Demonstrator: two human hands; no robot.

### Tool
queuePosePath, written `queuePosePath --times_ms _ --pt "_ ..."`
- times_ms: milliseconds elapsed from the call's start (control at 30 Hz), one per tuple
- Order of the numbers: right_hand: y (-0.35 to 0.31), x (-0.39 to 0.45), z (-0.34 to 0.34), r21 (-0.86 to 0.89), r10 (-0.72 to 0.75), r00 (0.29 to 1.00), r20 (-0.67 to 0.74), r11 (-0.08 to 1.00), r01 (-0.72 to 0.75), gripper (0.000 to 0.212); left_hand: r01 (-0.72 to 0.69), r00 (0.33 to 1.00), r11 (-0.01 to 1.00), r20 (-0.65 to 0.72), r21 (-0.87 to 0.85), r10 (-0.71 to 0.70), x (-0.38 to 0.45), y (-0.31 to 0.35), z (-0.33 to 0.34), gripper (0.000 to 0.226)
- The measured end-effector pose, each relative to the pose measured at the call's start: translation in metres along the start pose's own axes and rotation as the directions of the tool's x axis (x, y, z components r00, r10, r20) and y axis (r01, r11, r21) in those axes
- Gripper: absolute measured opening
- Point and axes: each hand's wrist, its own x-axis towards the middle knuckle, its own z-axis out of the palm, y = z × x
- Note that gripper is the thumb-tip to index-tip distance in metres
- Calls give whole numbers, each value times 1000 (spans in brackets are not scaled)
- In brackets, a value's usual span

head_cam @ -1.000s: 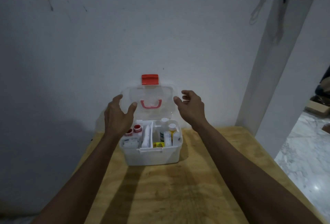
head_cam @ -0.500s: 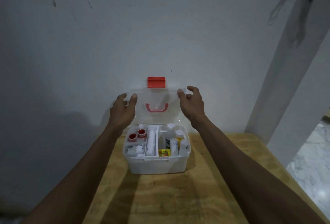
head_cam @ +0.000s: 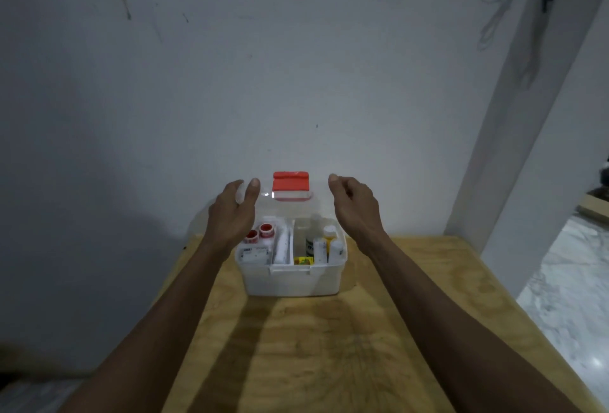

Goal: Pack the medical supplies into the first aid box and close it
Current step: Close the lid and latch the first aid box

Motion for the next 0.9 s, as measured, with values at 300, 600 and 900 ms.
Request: queuePosePath --times_ms 300,600,900 --pt "28 -55 8 -72 -43 999 2 997 43 41 -159 985 979 85 131 148 -52 -25 4 60" --pt "48 -74 17 -210 -121 992 21 970 122 36 -189 975 971 148 143 168 -59 -54 14 64" --pt "41 -70 22 -224 -103 995 18 969 104 43 -124 983 983 154 137 103 -58 -48 11 70"
